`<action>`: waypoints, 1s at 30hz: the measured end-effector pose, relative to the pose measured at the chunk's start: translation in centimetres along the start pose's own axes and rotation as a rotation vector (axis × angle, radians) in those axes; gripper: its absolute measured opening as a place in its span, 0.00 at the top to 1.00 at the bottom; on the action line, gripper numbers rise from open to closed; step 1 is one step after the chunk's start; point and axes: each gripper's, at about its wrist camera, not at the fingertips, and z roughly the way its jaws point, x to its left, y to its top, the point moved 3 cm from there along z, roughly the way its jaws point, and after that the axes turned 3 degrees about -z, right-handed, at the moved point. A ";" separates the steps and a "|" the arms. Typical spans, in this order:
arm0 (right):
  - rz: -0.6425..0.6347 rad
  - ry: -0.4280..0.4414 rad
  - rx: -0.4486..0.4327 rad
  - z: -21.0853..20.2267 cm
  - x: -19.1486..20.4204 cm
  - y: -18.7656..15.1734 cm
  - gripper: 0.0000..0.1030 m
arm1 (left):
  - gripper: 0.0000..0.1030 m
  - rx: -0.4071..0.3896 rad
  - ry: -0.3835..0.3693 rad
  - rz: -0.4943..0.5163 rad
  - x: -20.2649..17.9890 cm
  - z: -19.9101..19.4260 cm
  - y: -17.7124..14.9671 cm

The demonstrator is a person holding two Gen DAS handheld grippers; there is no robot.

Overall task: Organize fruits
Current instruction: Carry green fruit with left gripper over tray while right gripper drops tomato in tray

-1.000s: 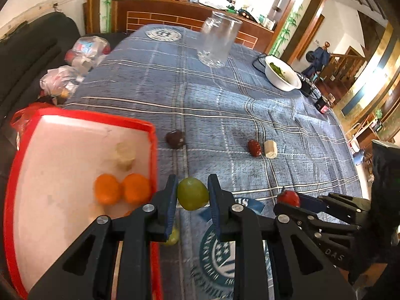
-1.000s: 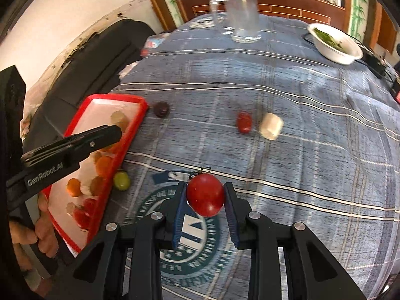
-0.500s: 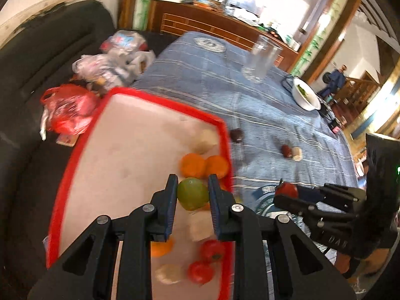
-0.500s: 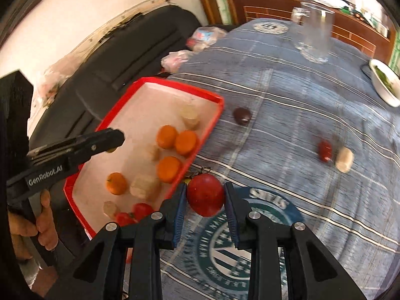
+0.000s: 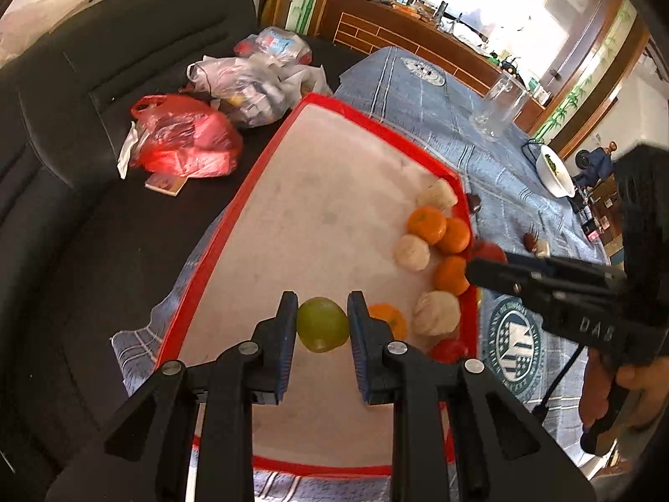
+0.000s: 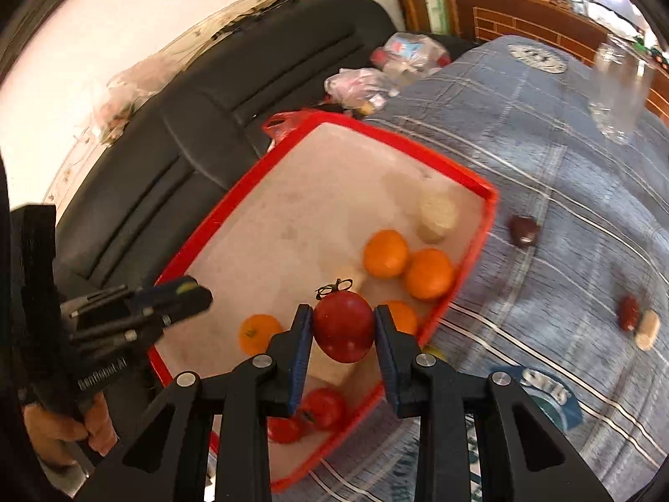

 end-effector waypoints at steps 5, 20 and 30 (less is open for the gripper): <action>0.004 0.025 0.034 2.0 0.8 0.5 0.71 | 0.79 0.017 0.000 -0.013 0.5 0.3 -1.0; -0.033 0.004 0.088 5.4 1.5 1.0 0.71 | 0.79 0.060 -0.019 0.034 -0.4 1.6 -2.5; -0.040 -0.021 0.125 6.8 1.6 0.3 0.70 | 0.79 0.062 -0.033 0.060 -1.1 1.9 -2.8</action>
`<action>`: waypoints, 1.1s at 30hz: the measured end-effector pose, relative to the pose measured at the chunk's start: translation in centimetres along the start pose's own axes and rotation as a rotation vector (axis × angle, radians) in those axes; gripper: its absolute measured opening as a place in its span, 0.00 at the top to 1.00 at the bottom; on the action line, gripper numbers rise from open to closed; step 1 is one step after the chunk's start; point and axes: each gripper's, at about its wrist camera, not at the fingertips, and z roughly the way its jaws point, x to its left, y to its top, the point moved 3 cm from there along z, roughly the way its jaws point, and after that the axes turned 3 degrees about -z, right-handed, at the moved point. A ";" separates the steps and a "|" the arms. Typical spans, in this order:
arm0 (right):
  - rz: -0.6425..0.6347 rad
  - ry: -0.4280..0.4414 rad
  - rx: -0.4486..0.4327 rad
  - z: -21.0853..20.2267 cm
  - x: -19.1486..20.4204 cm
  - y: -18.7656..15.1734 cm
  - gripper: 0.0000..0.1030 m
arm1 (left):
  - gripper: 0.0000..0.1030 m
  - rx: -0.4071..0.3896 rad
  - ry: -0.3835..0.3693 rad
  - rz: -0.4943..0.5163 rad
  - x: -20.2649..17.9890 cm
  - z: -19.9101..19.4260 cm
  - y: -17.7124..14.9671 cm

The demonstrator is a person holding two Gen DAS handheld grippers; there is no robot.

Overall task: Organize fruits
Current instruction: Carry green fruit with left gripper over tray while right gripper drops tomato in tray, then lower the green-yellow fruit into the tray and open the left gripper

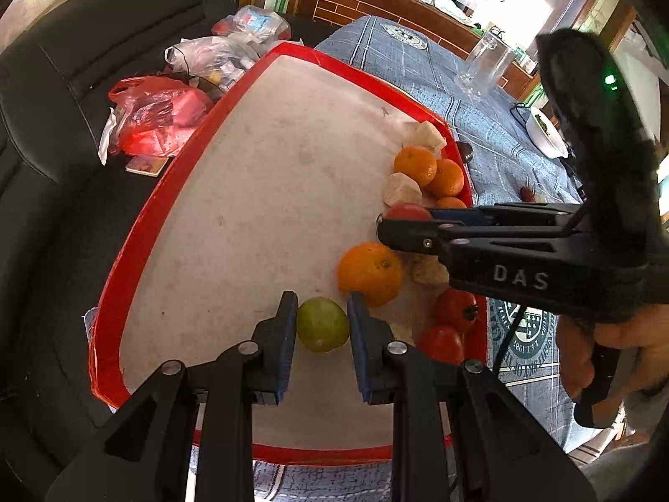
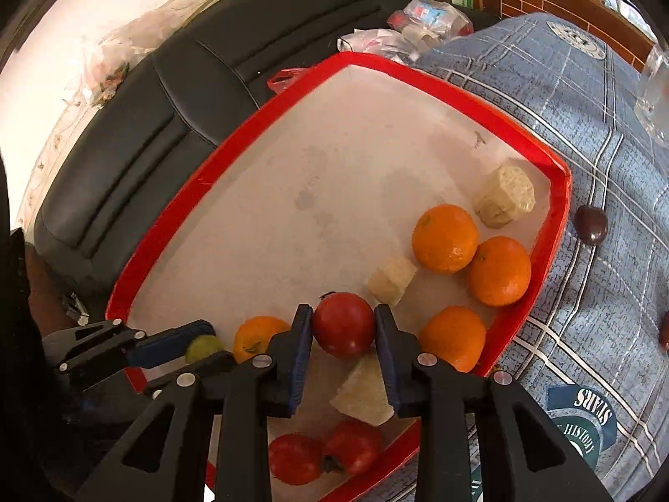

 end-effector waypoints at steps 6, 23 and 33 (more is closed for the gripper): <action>0.009 -0.004 -0.005 0.2 -0.2 0.2 0.68 | 0.79 -0.008 0.004 0.005 0.0 0.0 -0.1; 0.010 -0.017 -0.039 -2.6 0.5 -1.2 0.61 | 0.79 -0.015 0.004 -0.063 0.1 -0.3 -0.4; -0.024 0.016 -0.100 -6.3 0.5 -2.7 0.47 | 0.43 -0.083 0.026 -0.080 -1.3 -1.8 -0.5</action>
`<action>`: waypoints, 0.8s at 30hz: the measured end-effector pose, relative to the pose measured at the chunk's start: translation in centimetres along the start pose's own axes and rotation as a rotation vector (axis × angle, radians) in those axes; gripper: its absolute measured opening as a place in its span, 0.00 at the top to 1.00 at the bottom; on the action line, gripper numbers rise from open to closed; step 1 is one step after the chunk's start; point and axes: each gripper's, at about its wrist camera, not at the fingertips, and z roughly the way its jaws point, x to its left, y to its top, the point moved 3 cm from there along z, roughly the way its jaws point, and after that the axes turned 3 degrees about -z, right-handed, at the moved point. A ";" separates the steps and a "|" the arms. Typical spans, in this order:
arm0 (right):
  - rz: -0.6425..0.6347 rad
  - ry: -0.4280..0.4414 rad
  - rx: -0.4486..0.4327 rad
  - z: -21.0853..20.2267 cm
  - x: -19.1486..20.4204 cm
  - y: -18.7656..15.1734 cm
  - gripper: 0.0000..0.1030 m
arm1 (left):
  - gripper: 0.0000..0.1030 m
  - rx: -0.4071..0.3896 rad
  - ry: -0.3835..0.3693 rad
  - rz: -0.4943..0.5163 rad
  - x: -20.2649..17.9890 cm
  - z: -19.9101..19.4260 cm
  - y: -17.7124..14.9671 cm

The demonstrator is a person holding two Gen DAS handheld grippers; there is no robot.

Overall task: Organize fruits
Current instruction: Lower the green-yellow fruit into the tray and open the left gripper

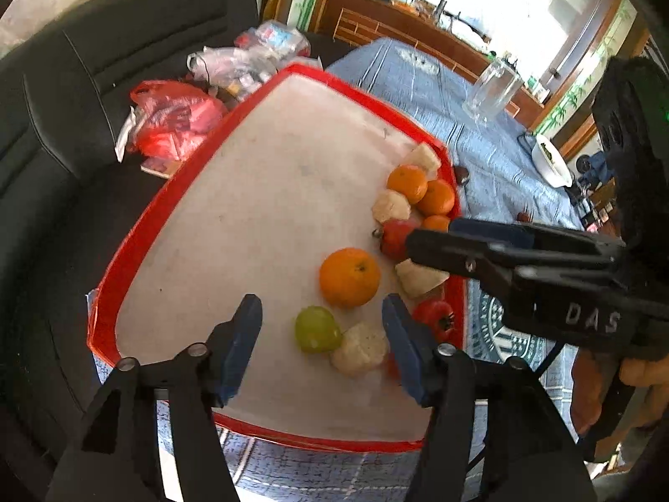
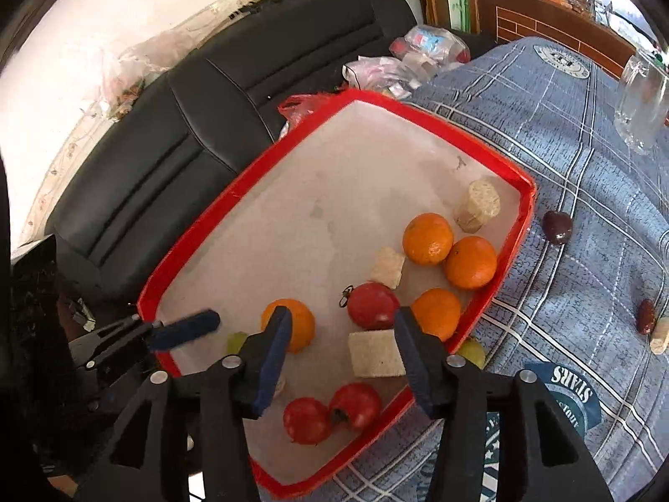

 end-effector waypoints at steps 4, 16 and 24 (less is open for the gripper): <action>-0.010 0.005 -0.017 -1.3 0.2 -0.3 0.44 | 0.43 -0.019 0.009 -0.001 -0.6 -0.5 0.0; -0.023 -0.008 -0.044 -4.1 -0.3 -1.1 0.38 | 0.18 -0.058 0.094 -0.037 -1.5 -1.4 -0.4; -0.003 -0.003 -0.056 -5.4 -1.3 -2.1 0.35 | 0.17 -0.081 0.239 -0.027 -1.5 -2.1 -0.7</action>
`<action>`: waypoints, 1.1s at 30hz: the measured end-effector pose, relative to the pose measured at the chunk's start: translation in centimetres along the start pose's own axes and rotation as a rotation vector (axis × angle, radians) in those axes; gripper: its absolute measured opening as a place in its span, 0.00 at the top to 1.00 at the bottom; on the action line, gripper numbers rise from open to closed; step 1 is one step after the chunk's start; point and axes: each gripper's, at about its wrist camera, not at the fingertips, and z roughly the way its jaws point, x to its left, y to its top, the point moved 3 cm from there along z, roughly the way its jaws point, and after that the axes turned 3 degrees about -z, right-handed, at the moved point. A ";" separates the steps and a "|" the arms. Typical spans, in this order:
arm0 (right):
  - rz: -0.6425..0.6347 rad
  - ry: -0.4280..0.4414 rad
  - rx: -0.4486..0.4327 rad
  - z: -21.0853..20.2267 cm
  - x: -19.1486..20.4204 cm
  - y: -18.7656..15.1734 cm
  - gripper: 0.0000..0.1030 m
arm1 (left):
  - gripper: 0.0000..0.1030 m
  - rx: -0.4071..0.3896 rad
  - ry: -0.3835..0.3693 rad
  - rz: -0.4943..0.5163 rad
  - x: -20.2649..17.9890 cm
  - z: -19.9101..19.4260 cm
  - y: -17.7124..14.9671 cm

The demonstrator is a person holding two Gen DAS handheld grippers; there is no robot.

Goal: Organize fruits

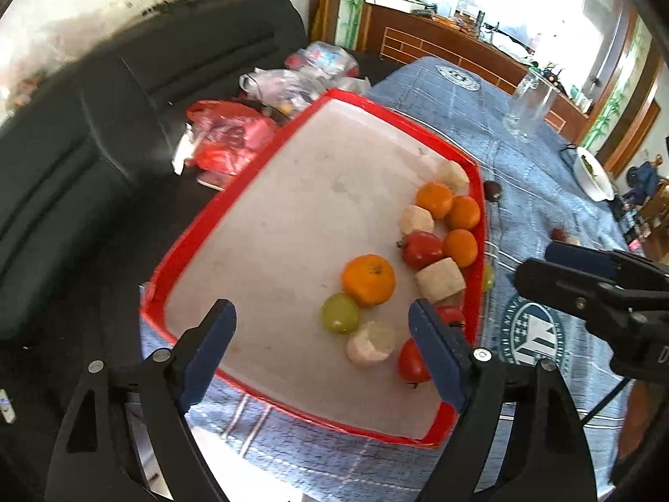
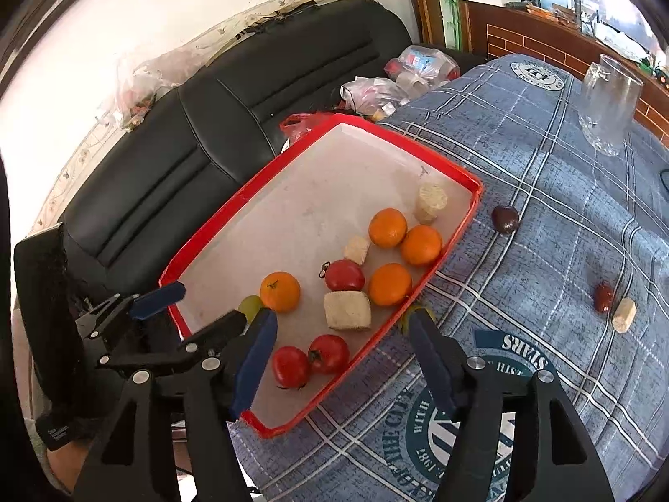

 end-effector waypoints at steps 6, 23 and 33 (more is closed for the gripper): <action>0.006 0.004 -0.013 -1.0 -0.2 -0.7 0.31 | 0.17 -0.024 0.081 0.034 -0.3 -0.7 0.2; 0.001 -0.006 -0.035 -3.8 -0.9 -3.6 0.17 | 0.17 -0.031 0.170 0.025 -0.8 -2.7 0.3; -0.023 -0.012 -0.039 -4.4 -0.4 -3.8 0.16 | 0.17 -0.031 0.183 0.041 -1.6 -2.9 0.0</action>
